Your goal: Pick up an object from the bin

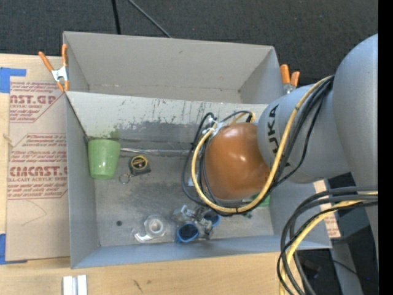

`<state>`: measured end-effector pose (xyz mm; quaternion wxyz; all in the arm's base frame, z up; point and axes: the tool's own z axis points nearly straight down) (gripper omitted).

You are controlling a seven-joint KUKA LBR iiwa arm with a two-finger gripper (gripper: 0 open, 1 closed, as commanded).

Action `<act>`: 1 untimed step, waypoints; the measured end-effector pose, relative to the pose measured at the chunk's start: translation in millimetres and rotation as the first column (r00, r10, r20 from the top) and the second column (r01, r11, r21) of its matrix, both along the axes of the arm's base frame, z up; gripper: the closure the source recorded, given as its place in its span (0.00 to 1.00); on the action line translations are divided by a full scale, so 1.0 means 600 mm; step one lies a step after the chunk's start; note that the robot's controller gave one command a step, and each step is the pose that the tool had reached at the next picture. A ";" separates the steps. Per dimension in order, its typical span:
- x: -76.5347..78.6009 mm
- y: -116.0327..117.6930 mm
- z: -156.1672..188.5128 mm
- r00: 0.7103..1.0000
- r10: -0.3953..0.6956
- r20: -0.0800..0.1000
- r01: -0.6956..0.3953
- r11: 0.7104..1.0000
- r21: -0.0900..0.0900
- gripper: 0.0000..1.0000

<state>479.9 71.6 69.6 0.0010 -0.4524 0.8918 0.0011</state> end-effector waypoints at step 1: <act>0.013 0.019 0.175 1.000 0.015 0.007 -0.015 1.000 0.000 1.00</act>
Offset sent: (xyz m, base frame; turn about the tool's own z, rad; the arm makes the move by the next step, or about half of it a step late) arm 0.0059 0.0098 0.1012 -0.0152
